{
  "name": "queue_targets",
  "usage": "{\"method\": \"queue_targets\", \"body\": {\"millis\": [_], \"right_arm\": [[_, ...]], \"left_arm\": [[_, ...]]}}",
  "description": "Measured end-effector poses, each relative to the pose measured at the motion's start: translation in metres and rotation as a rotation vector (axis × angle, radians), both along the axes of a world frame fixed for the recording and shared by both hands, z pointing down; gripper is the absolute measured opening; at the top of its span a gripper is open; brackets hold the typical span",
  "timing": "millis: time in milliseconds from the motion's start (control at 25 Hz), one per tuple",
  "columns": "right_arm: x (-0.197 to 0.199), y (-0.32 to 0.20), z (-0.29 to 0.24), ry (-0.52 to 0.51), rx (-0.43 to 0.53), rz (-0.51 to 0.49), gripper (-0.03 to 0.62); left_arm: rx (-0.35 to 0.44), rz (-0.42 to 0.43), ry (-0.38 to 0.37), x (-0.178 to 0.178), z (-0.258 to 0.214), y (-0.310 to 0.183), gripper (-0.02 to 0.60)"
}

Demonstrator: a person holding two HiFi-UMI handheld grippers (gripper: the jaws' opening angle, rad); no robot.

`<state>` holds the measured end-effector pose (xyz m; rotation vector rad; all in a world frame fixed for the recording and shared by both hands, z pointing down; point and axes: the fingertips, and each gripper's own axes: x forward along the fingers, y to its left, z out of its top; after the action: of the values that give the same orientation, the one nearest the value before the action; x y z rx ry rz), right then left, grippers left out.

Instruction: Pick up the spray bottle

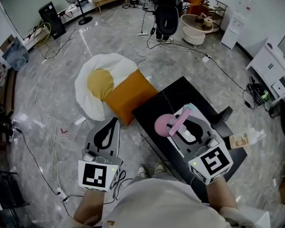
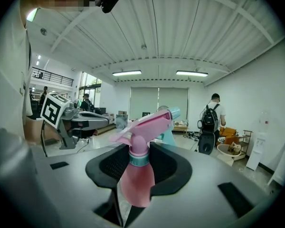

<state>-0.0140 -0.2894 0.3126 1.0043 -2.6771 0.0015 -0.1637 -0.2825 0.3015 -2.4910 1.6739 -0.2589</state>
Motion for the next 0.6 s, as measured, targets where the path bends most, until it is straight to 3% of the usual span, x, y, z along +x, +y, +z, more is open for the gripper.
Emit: {"method": "queue_targets", "body": {"millis": [280,600], "right_arm": [[-0.012,0.008,0.019,0.072,-0.002,-0.04,0.161],[-0.017,0.01,0.02,0.036,-0.008,-0.048,0.161]], "left_arm": [[-0.081,0.009,0.031,0.013,0.028,0.006,0.019],[-0.097,0.001,0.017,0.009,0.036,0.011,0.018]]}}
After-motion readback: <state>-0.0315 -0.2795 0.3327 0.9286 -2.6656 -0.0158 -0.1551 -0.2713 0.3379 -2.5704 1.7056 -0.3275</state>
